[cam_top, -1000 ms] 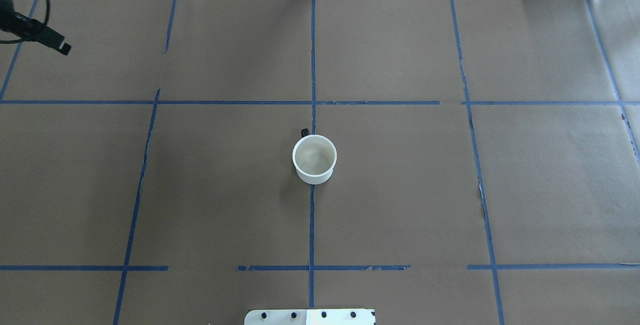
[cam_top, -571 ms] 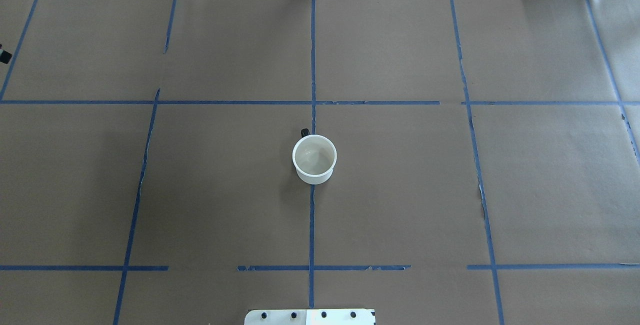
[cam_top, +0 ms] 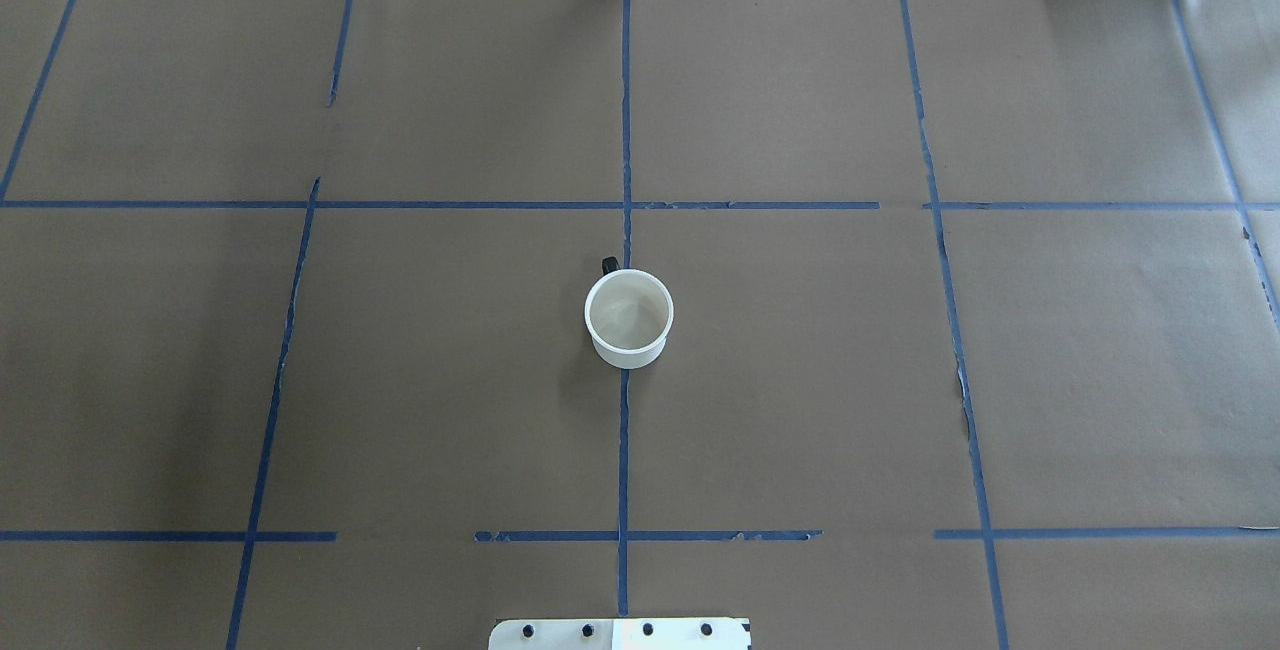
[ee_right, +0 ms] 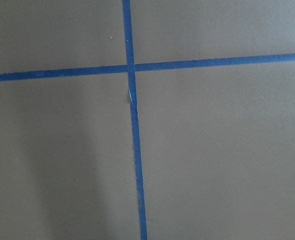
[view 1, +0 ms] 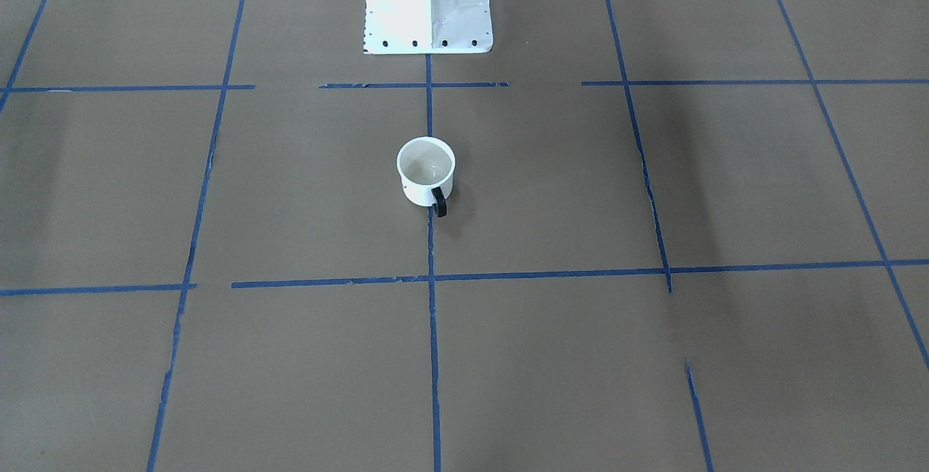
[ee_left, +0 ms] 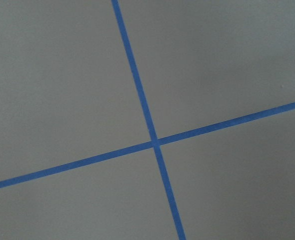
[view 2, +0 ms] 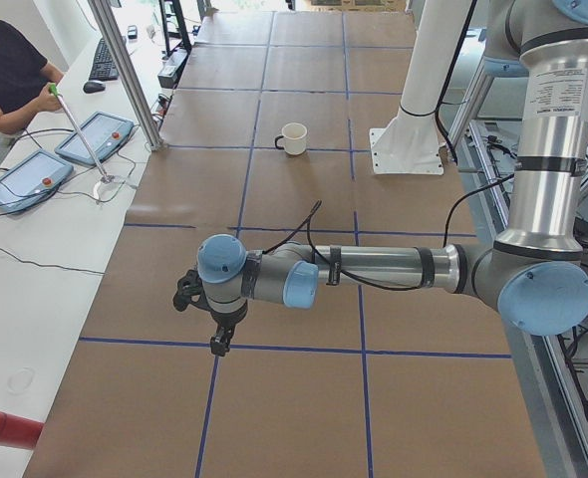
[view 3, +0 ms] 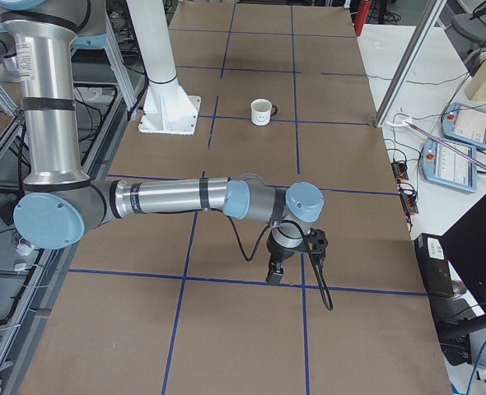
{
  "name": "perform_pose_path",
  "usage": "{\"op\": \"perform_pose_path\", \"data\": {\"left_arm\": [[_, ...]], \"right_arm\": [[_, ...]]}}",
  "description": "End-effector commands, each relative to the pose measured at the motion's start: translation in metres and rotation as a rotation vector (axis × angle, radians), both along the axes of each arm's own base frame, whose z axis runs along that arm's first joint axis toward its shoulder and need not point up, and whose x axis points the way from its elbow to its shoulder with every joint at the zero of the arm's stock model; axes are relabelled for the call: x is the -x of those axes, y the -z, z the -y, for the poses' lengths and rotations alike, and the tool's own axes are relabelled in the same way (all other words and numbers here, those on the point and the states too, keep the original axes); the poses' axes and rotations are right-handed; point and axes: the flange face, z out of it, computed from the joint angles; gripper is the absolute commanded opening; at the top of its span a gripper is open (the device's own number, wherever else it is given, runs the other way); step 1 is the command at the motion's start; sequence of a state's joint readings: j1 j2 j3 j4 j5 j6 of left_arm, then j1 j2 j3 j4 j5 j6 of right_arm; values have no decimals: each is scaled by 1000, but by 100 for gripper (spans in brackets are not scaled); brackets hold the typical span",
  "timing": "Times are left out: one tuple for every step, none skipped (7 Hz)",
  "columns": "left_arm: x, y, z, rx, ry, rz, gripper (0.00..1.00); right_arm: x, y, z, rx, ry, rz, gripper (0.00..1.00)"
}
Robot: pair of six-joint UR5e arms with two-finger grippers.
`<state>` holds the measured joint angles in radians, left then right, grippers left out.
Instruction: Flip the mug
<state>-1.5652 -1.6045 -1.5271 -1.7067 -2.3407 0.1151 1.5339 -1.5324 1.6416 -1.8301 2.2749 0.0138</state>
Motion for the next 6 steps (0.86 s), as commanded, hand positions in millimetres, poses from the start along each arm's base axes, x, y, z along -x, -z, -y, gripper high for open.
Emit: {"op": "perform_pose_path", "data": {"left_arm": [[7,-9,-7,81,10,0,100],[7,-10,-10,116,10,0,100],[7,-10,-13,129,11,-2,100],[7,-13,-17,137,11,-5,100],[6,-14,-20,164,10,-8,100],[6,-10,-20,169,10,-8,100]], "right_arm": [[0,0,0,0,0,0,100],[0,0,0,0,0,0,100],[0,0,0,0,0,0,100],[0,0,0,0,0,0,100],[0,0,0,0,0,0,100],[0,0,0,0,0,0,100]]}}
